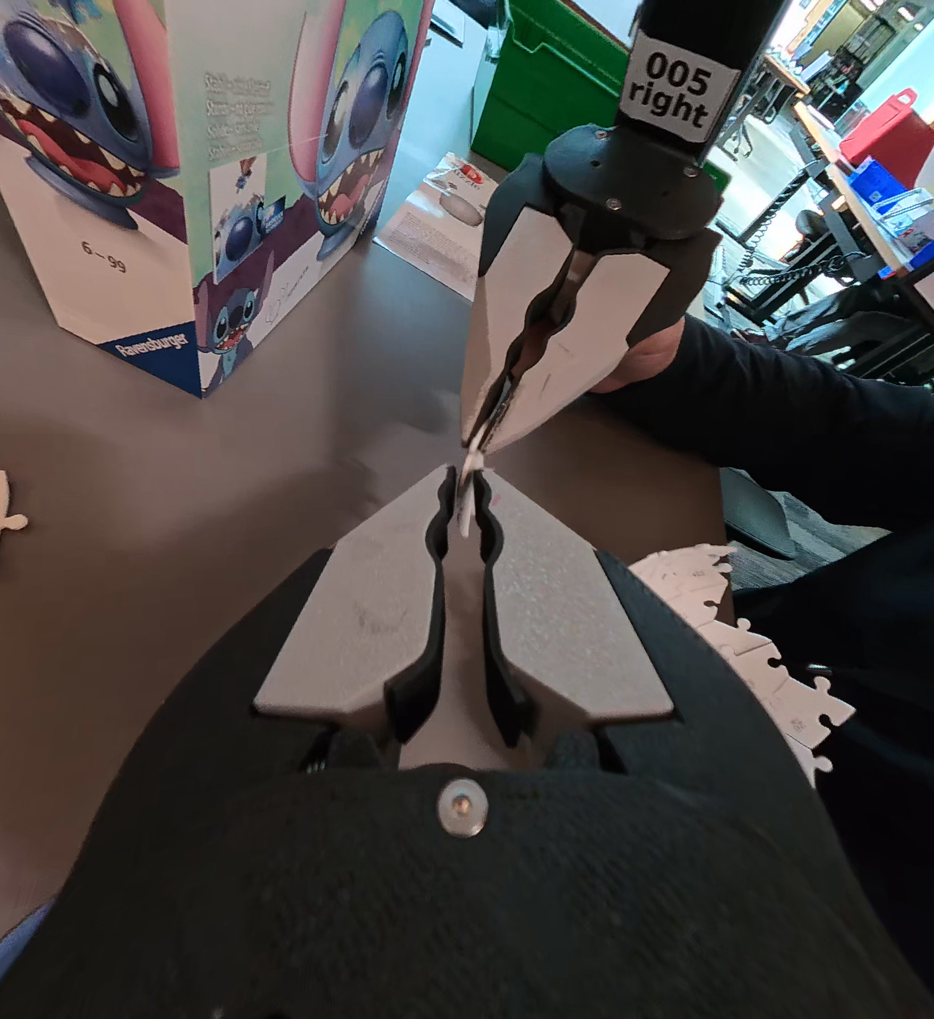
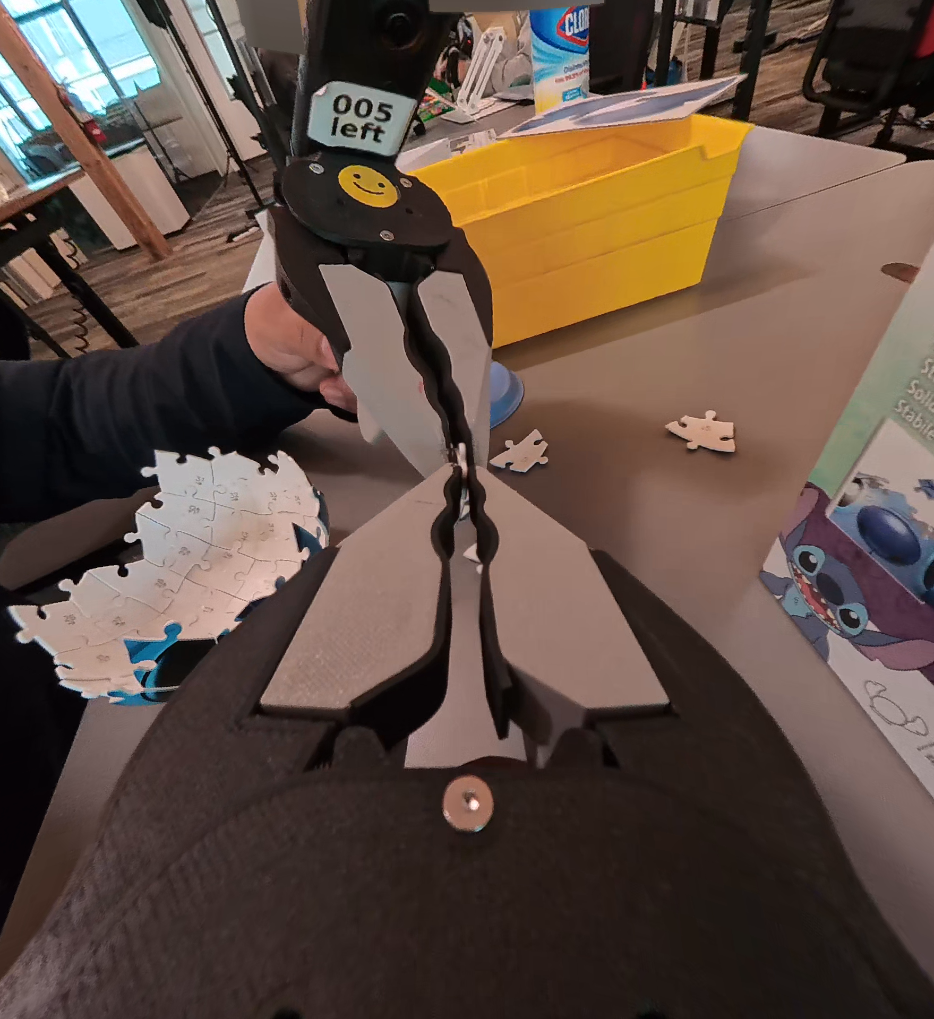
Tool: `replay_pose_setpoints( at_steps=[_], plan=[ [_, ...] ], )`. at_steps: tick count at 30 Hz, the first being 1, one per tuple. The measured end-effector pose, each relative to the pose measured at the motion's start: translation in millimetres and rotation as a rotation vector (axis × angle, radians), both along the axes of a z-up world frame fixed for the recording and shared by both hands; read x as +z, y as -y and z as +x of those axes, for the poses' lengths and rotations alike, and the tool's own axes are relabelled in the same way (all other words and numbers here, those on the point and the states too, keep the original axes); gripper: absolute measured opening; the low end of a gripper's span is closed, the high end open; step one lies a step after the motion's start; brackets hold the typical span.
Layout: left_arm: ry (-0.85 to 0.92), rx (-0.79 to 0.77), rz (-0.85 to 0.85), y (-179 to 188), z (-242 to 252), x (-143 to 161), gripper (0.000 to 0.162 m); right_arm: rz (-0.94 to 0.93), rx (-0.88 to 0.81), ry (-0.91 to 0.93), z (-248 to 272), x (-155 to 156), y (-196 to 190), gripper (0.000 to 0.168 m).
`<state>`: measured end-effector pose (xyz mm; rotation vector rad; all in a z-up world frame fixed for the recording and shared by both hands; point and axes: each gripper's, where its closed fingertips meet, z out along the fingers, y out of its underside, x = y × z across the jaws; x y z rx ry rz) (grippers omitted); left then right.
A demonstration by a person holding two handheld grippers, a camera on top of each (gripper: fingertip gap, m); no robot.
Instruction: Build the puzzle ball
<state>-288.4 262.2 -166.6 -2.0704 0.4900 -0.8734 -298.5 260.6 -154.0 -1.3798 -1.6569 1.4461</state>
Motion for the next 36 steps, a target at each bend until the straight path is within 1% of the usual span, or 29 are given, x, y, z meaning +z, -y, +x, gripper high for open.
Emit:
replay_pose_setpoints(
  at_steps=[4,6,11,13,17,19,22,23,25,26,28,31,34,36],
  plan=[
    [-0.095,0.062,0.035,0,-14,6,0.017,0.024,-0.021,-0.014,4,7,-4,0.000],
    [-0.118,0.085,0.055,5,-21,14,0.019,0.041,-0.023,-0.023,7,11,-4,0.000],
    [-0.120,0.082,-0.017,29,-28,20,0.033,0.032,0.020,0.007,11,10,5,0.000],
    [-0.116,0.076,-0.046,38,-30,18,0.033,0.029,0.021,0.089,12,-3,3,0.000],
    [-0.125,0.095,-0.089,54,-33,10,0.034,-0.044,0.002,0.335,20,-45,-5,0.000],
    [-0.134,0.106,-0.138,64,-34,2,0.038,-0.040,-0.007,0.451,25,-68,-10,0.000],
    [-0.204,0.199,-0.214,75,-49,-13,0.044,-0.032,0.019,0.503,28,-79,-5,0.001],
    [-0.217,0.237,-0.249,79,-54,-18,0.049,-0.031,0.023,0.515,28,-81,-4,0.002],
    [-0.201,0.263,-0.300,91,-57,-23,0.059,0.006,0.012,0.540,30,-87,-6,0.007],
    [-0.194,0.274,-0.319,97,-59,-26,0.059,0.029,0.003,0.549,30,-89,-8,0.009],
    [-0.220,0.321,-0.344,107,-68,-34,0.060,0.042,-0.001,0.551,32,-88,-11,0.013],
    [-0.304,0.362,-0.338,124,-80,-42,0.059,0.026,0.008,0.520,33,-78,-10,0.018],
    [-0.369,0.378,-0.332,135,-86,-48,0.056,-0.014,0.072,0.474,34,-62,3,0.025],
    [-0.365,0.371,-0.315,137,-84,-47,0.054,-0.017,0.111,0.460,34,-52,15,0.028]
  ],
)
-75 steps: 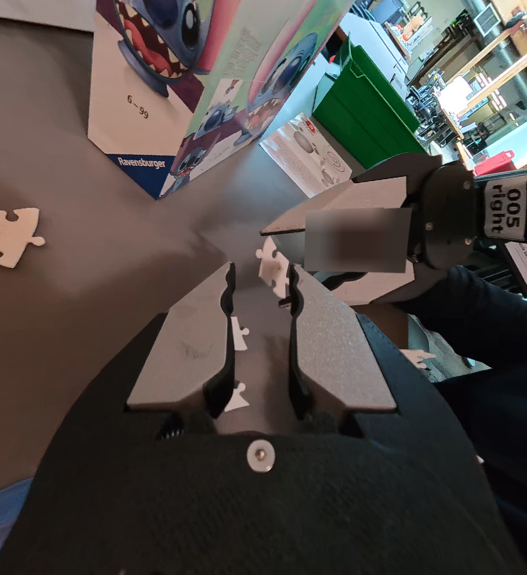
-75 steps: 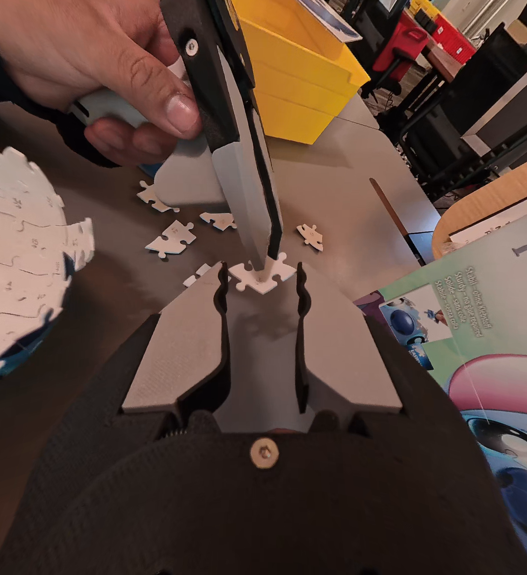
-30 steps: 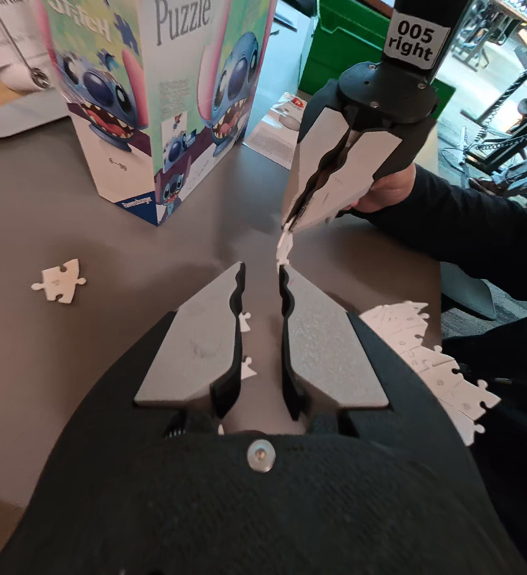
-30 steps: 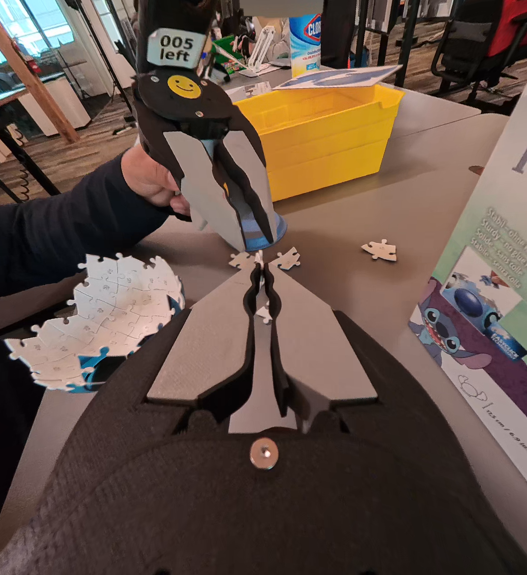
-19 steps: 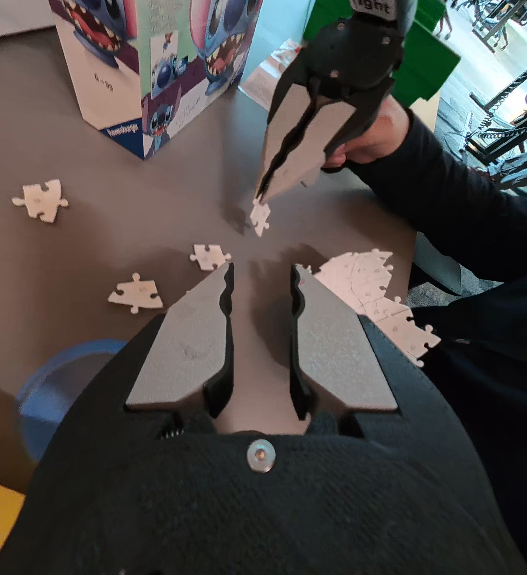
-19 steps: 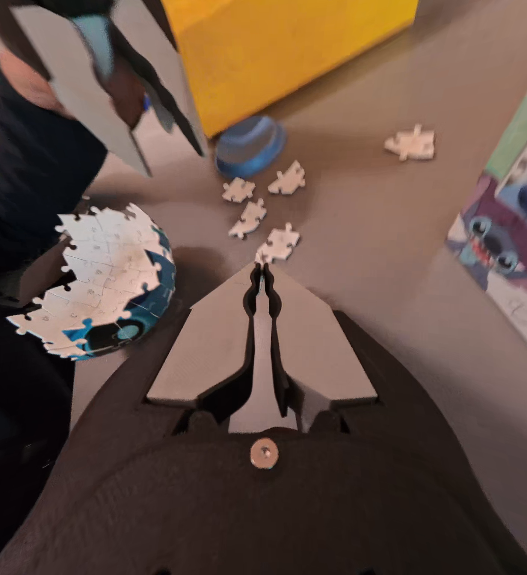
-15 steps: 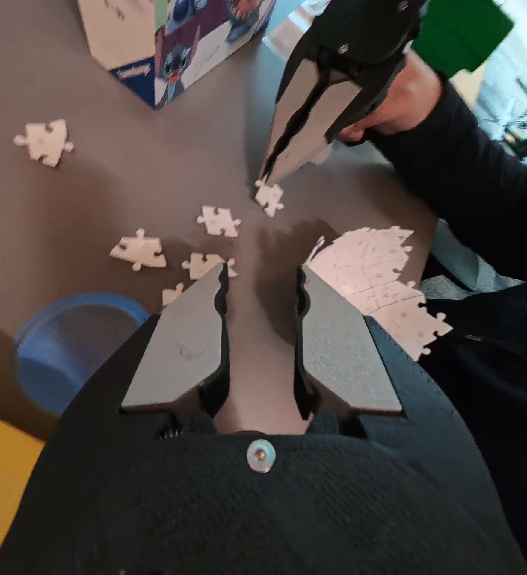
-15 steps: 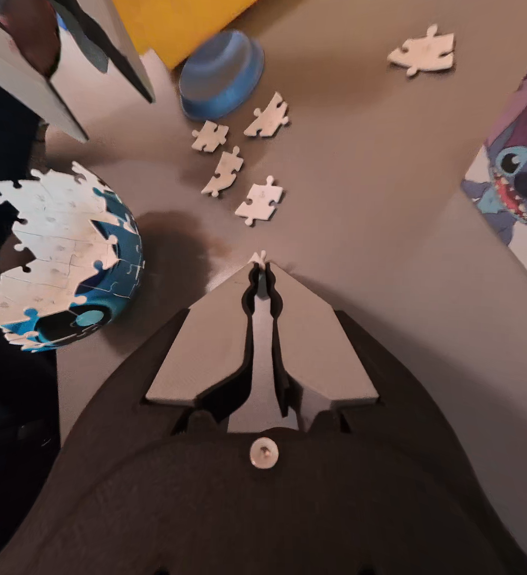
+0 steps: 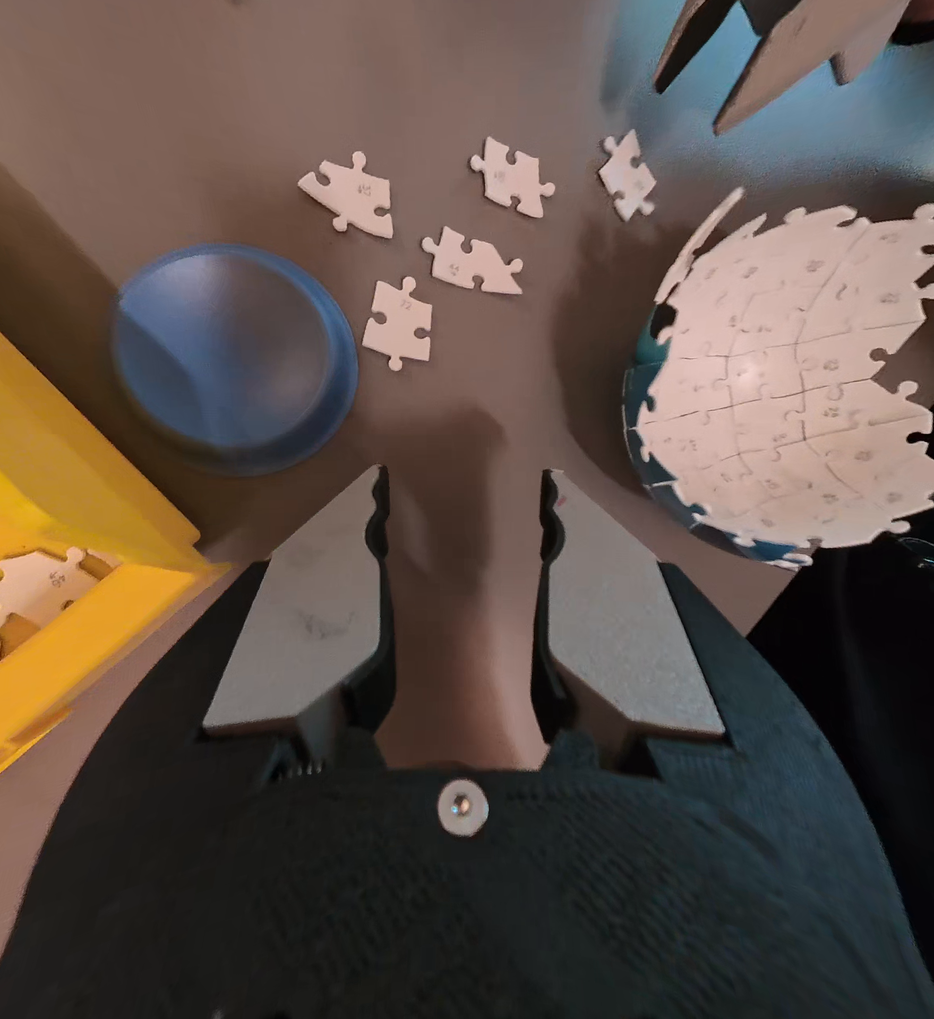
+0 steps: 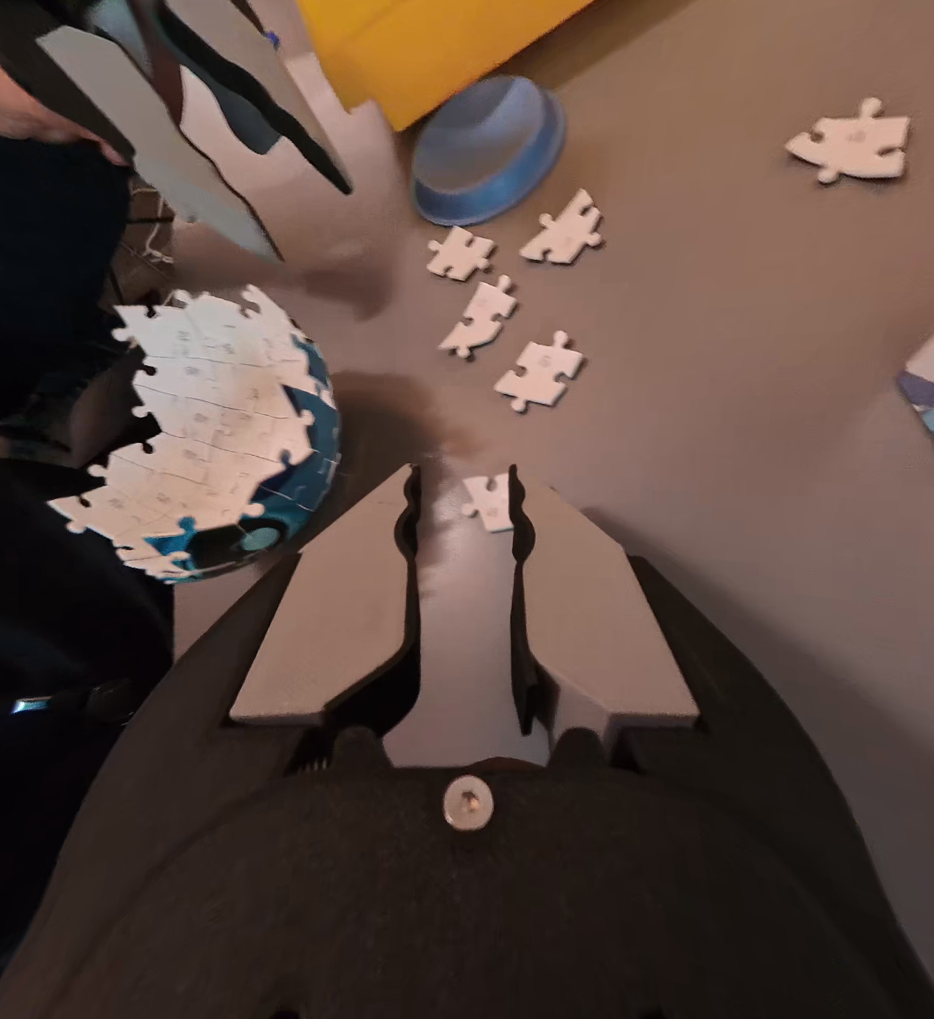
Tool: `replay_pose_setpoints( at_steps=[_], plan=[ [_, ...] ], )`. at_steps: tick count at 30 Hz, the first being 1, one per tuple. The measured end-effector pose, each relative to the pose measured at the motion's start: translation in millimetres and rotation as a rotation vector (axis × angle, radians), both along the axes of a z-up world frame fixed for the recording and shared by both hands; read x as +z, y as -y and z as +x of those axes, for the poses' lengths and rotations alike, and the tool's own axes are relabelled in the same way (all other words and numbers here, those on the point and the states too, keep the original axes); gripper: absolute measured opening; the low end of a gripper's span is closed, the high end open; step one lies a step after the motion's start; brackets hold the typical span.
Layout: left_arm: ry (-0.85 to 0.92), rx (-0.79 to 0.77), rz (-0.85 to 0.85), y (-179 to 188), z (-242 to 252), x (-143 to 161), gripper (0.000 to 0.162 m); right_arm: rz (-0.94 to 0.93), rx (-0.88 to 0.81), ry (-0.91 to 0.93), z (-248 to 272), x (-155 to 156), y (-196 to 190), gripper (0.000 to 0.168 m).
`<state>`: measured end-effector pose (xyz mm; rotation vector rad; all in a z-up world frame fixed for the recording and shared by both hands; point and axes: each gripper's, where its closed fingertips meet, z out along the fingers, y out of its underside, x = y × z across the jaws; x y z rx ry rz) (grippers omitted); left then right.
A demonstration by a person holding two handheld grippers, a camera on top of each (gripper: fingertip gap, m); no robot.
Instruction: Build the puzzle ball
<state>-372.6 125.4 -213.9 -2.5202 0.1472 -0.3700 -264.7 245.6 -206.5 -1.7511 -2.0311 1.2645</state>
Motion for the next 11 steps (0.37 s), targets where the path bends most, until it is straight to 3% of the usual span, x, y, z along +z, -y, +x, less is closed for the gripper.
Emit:
replay_pose_setpoints(
  at_steps=[5,11],
  plan=[
    [0.069,0.009,0.062,-8,3,19,0.054,0.060,0.092,-0.048,-8,28,32,0.031],
    [-0.095,0.053,-0.139,10,-12,-30,0.056,0.058,0.178,-0.022,-13,47,60,0.033]
  ],
)
